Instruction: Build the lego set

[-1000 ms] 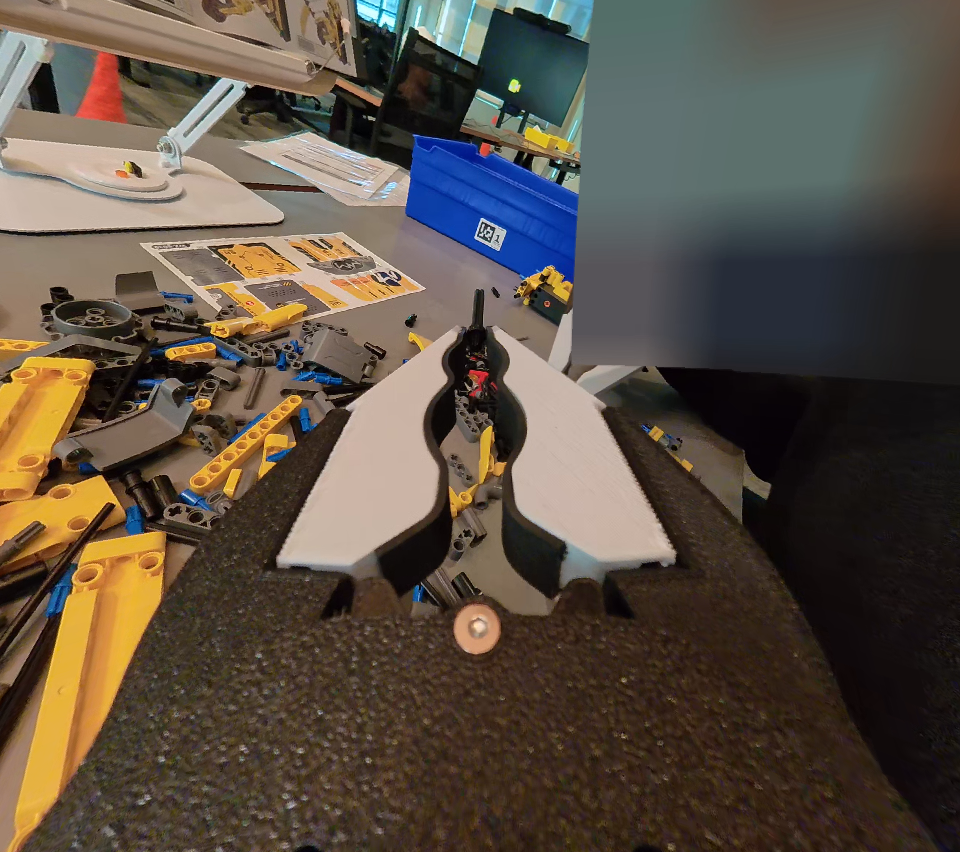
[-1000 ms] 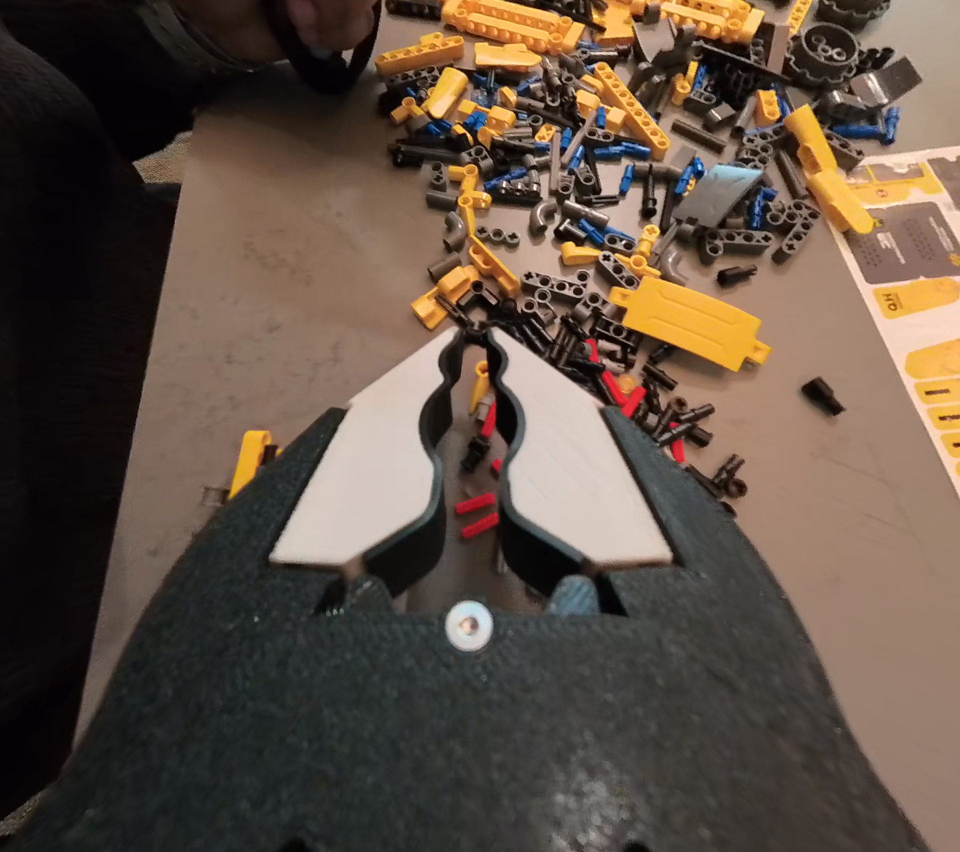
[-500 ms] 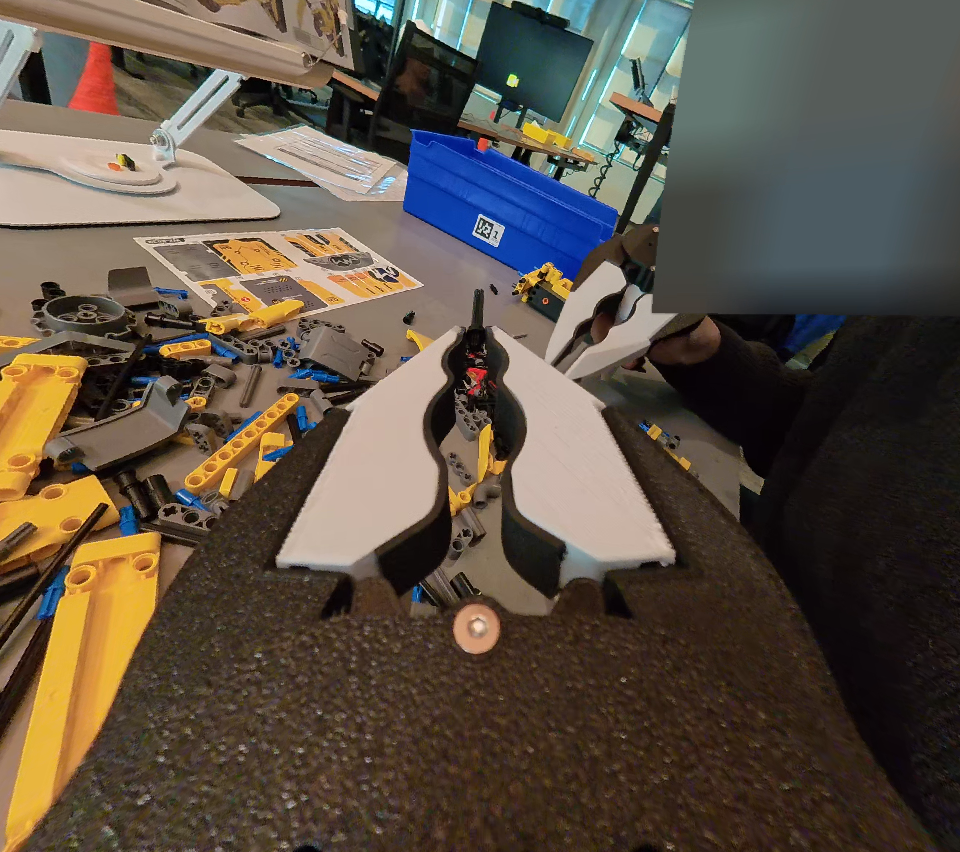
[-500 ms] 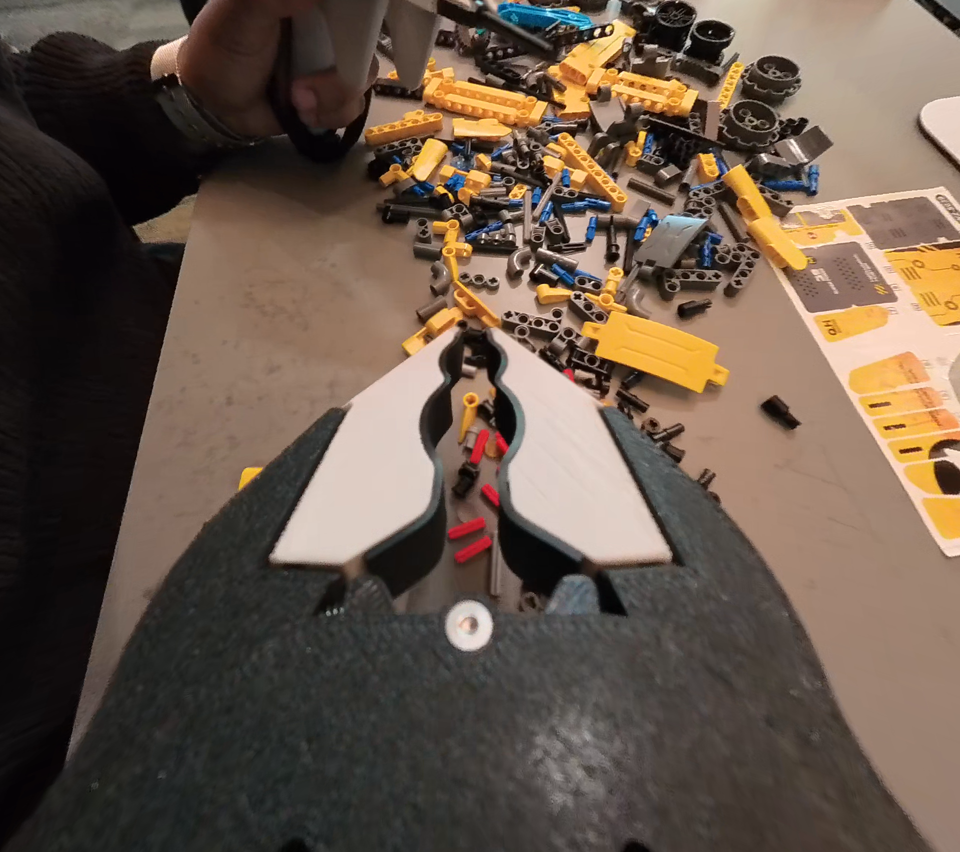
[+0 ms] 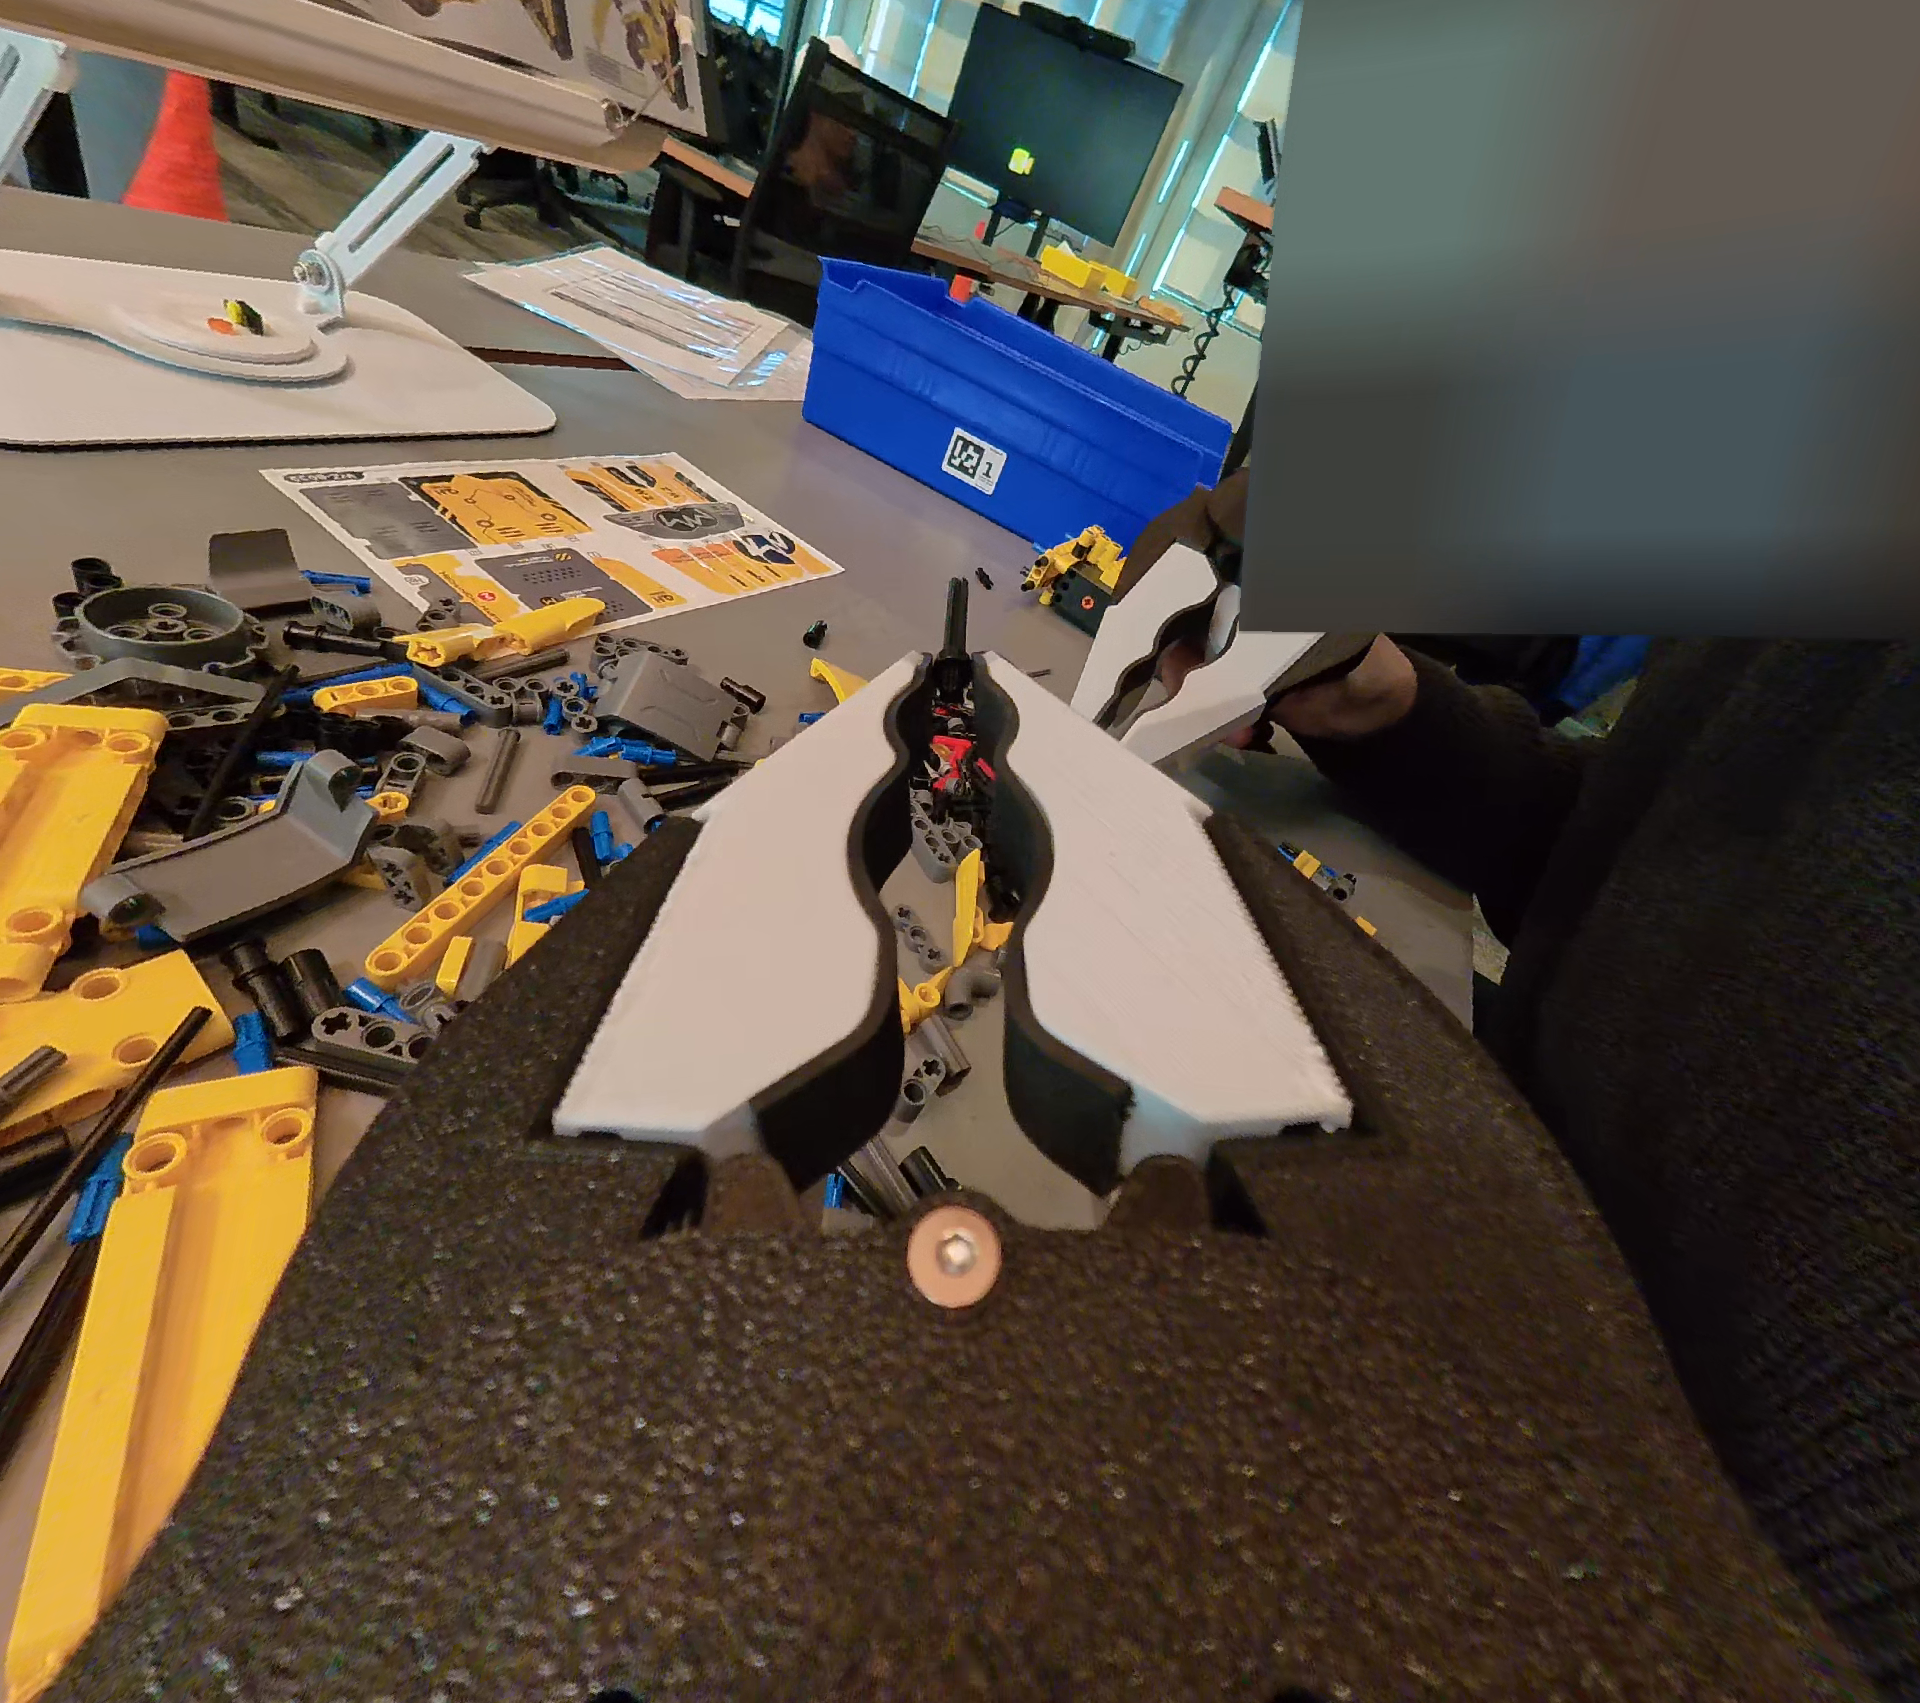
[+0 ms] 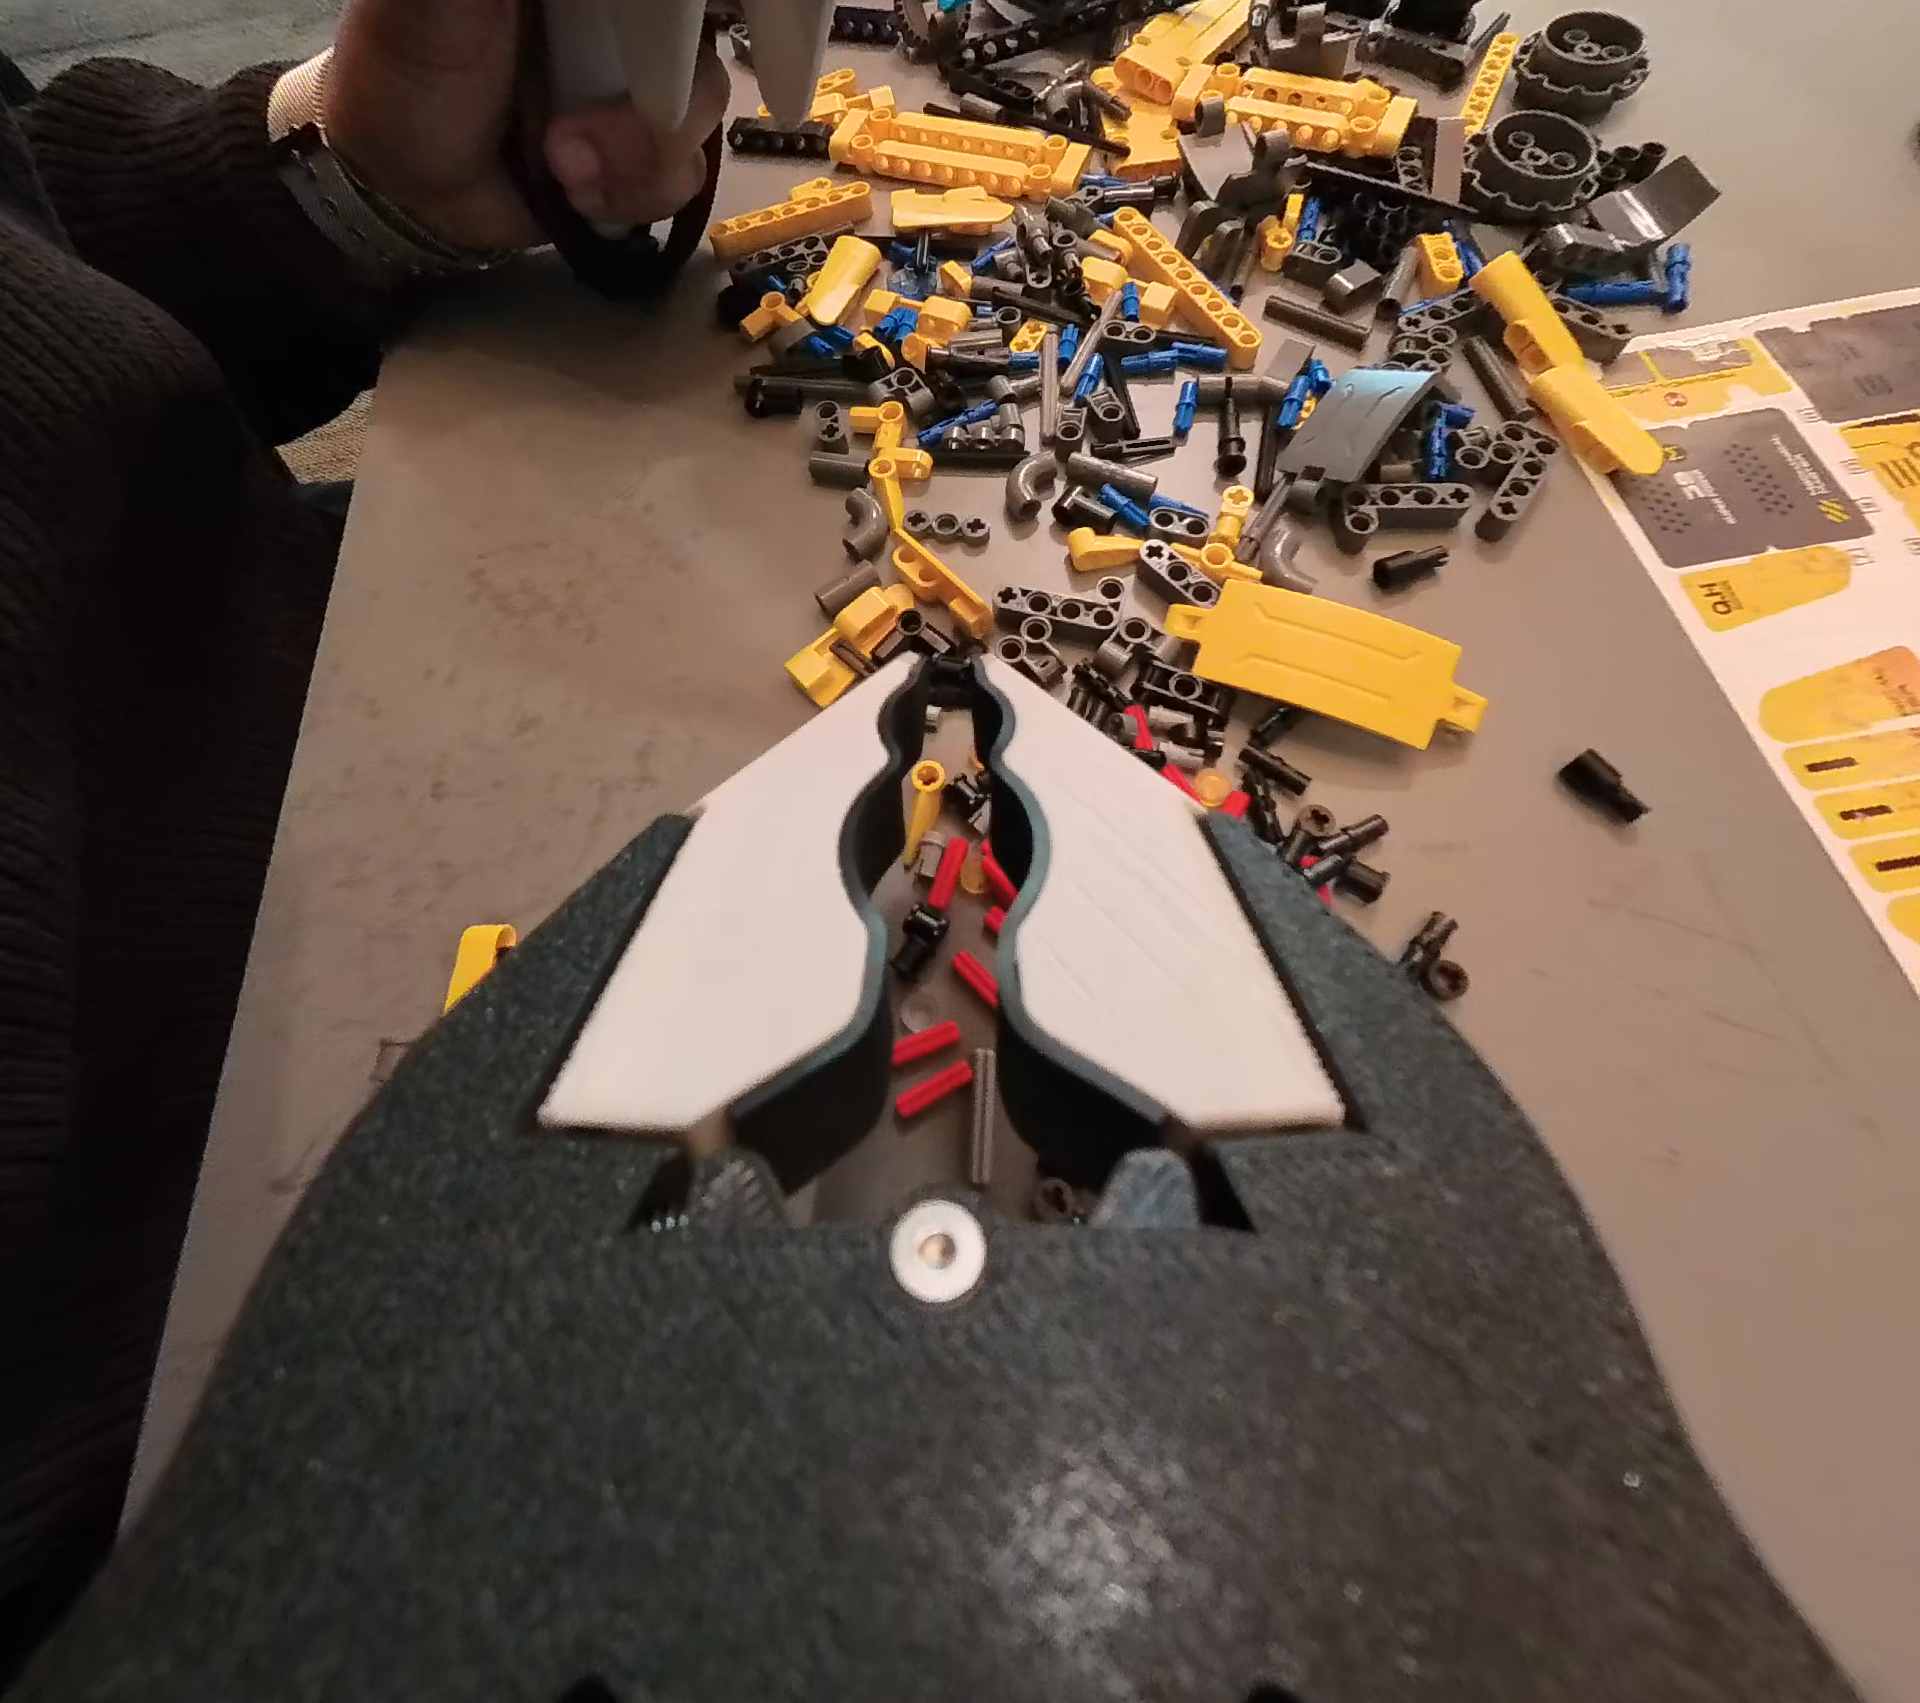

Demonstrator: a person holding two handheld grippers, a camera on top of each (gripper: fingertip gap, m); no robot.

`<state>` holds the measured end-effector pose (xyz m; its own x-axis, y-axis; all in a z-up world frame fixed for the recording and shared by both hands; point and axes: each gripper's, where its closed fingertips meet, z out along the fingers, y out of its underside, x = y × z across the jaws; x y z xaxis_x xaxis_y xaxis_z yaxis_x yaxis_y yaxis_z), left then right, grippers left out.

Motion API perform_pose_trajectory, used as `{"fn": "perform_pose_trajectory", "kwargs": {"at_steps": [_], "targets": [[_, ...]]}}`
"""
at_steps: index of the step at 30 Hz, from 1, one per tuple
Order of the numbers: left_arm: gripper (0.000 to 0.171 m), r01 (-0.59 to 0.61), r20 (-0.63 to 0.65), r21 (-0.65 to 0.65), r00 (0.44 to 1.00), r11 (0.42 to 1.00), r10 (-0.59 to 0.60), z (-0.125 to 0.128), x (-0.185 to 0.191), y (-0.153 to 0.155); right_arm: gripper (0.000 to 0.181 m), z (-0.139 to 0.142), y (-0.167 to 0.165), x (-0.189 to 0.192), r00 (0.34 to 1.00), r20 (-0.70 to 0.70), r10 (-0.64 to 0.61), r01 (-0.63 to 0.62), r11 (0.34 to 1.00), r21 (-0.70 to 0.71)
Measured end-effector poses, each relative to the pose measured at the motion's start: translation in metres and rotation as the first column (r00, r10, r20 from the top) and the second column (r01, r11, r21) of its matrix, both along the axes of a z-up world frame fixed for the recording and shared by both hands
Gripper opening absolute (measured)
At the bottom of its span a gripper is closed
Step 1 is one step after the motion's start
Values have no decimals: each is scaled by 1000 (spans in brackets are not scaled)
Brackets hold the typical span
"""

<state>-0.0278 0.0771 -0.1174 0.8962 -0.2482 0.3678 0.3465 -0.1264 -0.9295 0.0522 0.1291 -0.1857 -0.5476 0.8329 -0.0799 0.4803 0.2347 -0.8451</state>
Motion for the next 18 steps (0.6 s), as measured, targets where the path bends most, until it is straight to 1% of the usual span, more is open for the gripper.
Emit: {"fn": "perform_pose_trajectory", "kwargs": {"at_steps": [5, 8, 12, 18], "targets": [[6, 16, 0, 9, 1000, 1000, -16, 1, 4, -1, 8, 3, 7, 0, 1000, -17, -18, 18, 1000, 15], [7, 22, -14, 14, 1000, 1000, -22, 2, 6, -2, 8, 12, 8, 0, 999, -45, -25, 25, 1000, -1], [6, 43, -52, 53, 998, 998, -40, 9, 14, -6, 8, 23, 2, 0, 995, -94, -14, 14, 1000, -1], [6, 133, -85, 101, 989, 986, -125, 16, 39, -14, 8, 51, -16, 5, 978, -207, 22, -26, 1000, -16]]}}
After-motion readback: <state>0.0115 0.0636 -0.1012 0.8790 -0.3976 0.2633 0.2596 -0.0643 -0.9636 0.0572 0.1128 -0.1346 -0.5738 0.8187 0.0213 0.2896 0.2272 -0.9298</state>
